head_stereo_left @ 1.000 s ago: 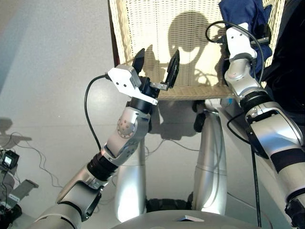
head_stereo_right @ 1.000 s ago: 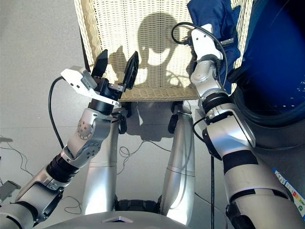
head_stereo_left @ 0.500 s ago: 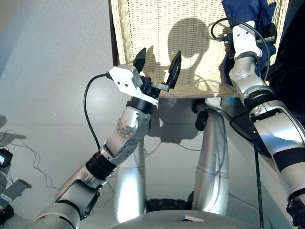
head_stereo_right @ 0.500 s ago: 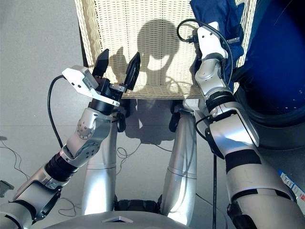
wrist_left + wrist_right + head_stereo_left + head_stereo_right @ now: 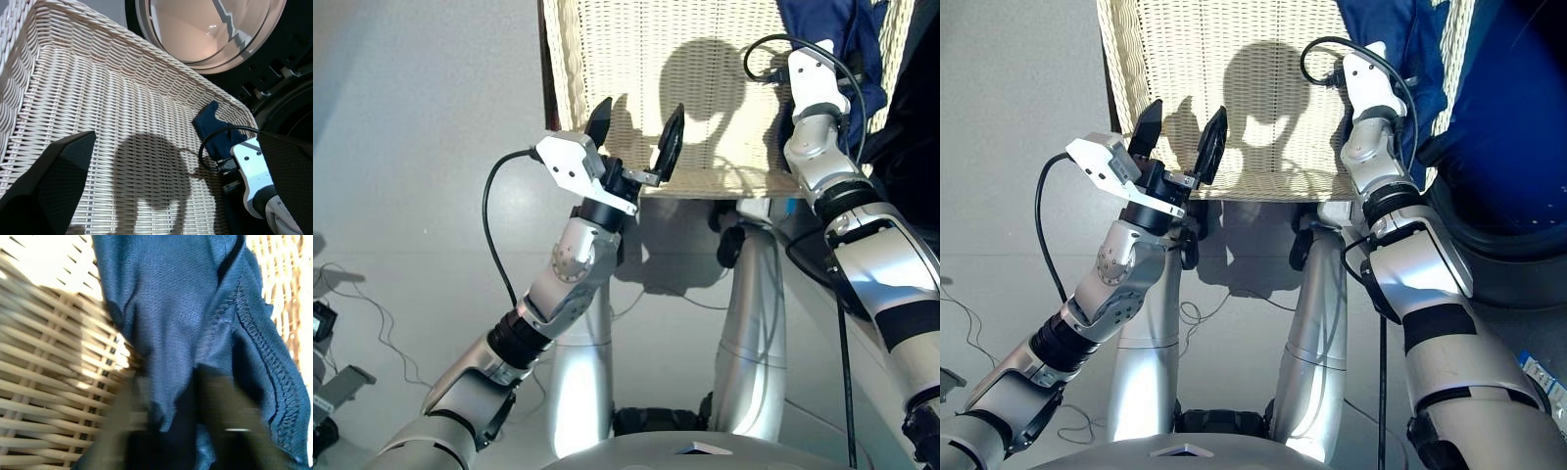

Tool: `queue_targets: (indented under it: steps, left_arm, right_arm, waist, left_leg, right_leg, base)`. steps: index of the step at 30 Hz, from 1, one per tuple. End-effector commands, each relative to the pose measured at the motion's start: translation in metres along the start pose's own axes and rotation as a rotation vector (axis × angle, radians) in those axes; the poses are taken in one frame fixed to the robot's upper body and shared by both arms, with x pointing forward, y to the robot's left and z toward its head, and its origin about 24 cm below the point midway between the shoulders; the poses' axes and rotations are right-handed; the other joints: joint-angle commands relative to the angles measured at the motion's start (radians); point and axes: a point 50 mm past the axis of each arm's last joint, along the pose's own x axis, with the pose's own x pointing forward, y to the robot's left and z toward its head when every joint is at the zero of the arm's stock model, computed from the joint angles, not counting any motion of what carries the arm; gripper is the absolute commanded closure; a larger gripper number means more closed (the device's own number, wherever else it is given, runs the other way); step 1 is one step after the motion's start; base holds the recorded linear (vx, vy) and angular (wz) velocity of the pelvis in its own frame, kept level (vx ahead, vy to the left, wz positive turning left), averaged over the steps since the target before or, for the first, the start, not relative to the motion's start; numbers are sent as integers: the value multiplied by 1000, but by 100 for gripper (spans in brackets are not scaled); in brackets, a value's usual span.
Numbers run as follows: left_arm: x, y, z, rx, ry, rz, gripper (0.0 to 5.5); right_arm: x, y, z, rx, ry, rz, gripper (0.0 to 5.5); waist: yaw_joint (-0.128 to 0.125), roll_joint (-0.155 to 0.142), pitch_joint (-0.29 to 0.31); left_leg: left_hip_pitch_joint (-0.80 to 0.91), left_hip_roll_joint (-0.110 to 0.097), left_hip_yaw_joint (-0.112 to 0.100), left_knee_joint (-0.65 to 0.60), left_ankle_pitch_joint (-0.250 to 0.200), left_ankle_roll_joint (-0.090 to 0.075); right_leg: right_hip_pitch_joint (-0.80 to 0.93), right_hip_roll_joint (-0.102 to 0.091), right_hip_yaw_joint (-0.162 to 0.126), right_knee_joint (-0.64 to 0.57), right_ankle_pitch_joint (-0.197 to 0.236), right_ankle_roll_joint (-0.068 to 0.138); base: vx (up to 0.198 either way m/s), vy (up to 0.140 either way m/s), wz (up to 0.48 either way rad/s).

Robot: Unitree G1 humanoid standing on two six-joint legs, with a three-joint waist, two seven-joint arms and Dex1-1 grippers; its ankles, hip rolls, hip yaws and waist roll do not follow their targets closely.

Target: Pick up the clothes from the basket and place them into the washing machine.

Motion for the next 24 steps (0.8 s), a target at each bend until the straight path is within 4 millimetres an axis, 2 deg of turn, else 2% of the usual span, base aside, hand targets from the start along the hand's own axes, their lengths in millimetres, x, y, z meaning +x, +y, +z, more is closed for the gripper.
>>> queue_targets:
  steps: [1, 7, 10, 13, 17, 18, 22, 24]
  left_arm:
    - [-3, -15, 28, -61, -132, -56, 0]
    - [-4, -13, 28, -55, -133, -43, 0]
    - [-3, -10, 29, -40, -138, -32, 0]
    - [-3, -7, 31, -24, -156, -9, 0]
    - [-4, -4, 31, -10, -161, 7, 0]
    - [-4, -3, 32, -1, -166, 15, 0]
    - [-6, -1, 33, 11, -174, 20, 0]
    - [-7, 0, 33, 14, -170, 25, 0]
  right_arm:
    - [8, -18, 4, 22, -19, -56, 550]
    - [7, -23, 6, 91, -36, -107, 550]
    - [3, -23, 14, 147, -108, -116, 550]
    - [-4, -32, 21, 218, -193, -159, 550]
    - [-14, -46, 21, 280, -265, -213, 550]
    - [-21, -57, 16, 309, -292, -254, 550]
    - [-33, -86, -8, 309, -284, -376, 550]
    - [-38, -103, -27, 302, -240, -446, 550]
  waist:
    - [3, 53, -16]
    - [-8, 45, -16]
    - [-18, 39, -16]
    - [-31, 29, -16]
    - [-42, 20, -16]
    - [-52, 14, -16]
    - [-66, 3, -16]
    - [-71, -4, -16]
  left_leg:
    - [13, 12, 22, -19, 46, -36]
    - [24, 11, 24, -49, 55, -35]
    - [37, 13, 26, -80, 68, -37]
    - [43, 15, 23, -106, 78, -37]
    - [55, 16, 18, -137, 90, -37]
    - [59, 16, 15, -146, 95, -40]
    - [71, 18, 7, -165, 101, -42]
    - [80, 20, 4, -178, 105, -44]
  right_leg:
    - [60, 21, -37, 2, -34, 55]
    - [73, 21, -33, -31, -20, 53]
    - [83, 20, -31, -58, -10, 52]
    - [93, 23, -32, -87, 2, 50]
    - [107, 24, -31, -114, 10, 50]
    - [109, 25, -31, -122, 12, 51]
    - [122, 28, -36, -138, 15, 54]
    - [133, 27, -38, -148, 19, 57]
  base:
    - [0, 0, 0]
    - [0, 0, 0]
    - [0, 0, 0]
    - [0, 0, 0]
    - [0, 0, 0]
    - [0, 0, 0]
    - [0, 0, 0]
    - [0, 0, 0]
